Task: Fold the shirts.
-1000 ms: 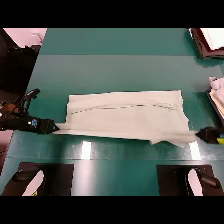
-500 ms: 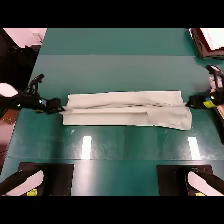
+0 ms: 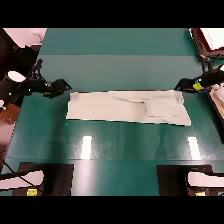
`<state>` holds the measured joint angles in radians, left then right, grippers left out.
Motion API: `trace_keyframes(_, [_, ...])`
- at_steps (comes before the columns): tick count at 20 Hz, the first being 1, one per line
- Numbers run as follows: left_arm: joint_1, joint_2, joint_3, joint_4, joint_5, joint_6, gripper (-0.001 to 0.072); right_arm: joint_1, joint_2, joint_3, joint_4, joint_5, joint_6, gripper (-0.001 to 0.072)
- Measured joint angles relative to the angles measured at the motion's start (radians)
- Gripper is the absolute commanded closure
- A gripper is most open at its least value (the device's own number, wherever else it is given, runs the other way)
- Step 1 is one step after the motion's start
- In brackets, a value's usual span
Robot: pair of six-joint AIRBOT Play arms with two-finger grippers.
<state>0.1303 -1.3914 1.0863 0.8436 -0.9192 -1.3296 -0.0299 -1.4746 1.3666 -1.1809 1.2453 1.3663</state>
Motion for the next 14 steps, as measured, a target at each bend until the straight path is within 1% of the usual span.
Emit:
trace_keyframes(2, [0.001, -0.007, 0.044, -0.032, 0.014, 0.000, -0.0002, -0.031, -0.029, 0.047, 0.094, -0.009, -0.002, 0.0166])
trace_keyframes(4, [0.000, -0.010, 0.083, -0.054, -0.011, 0.000, 0.0000, -0.066, -0.040, 0.076, 0.170, 0.008, -0.021, 0.0166])
trace_keyframes(5, [0.000, -0.011, 0.096, -0.060, -0.032, 0.001, 0.0193, -0.088, -0.044, 0.084, 0.187, 0.029, -0.035, 0.0166])
trace_keyframes(6, [0.000, -0.012, 0.105, -0.064, -0.050, 0.001, 0.0486, -0.109, -0.046, 0.090, 0.203, 0.057, -0.046, 0.0166])
trace_keyframes(7, [0.000, -0.012, 0.113, -0.069, -0.070, 0.002, 0.0640, -0.135, -0.047, 0.095, 0.216, 0.089, -0.060, 0.0166])
trace_keyframes(8, [0.000, -0.013, 0.118, -0.072, -0.086, 0.005, 0.0685, -0.159, -0.048, 0.097, 0.217, 0.117, -0.071, 0.0166])
trace_keyframes(10, [0.000, -0.013, 0.124, -0.079, -0.117, 0.017, 0.0685, -0.212, -0.049, 0.101, 0.227, 0.170, -0.096, 0.0166])
trace_keyframes(11, [0.000, -0.013, 0.126, -0.082, -0.133, 0.022, 0.0685, -0.241, -0.050, 0.100, 0.229, 0.192, -0.107, 0.0155])
trace_keyframes(12, [0.000, -0.014, 0.127, -0.083, -0.151, 0.026, 0.0685, -0.267, -0.051, 0.093, 0.229, 0.208, -0.114, 0.0097])
trace_keyframes(13, [-0.001, -0.014, 0.128, -0.085, -0.167, 0.027, 0.0685, -0.294, -0.051, 0.077, 0.232, 0.219, -0.122, 0.0078])
trace_keyframes(14, [-0.006, -0.014, 0.129, -0.084, -0.179, 0.030, 0.0685, -0.318, -0.051, 0.055, 0.235, 0.228, -0.131, 0.0078])
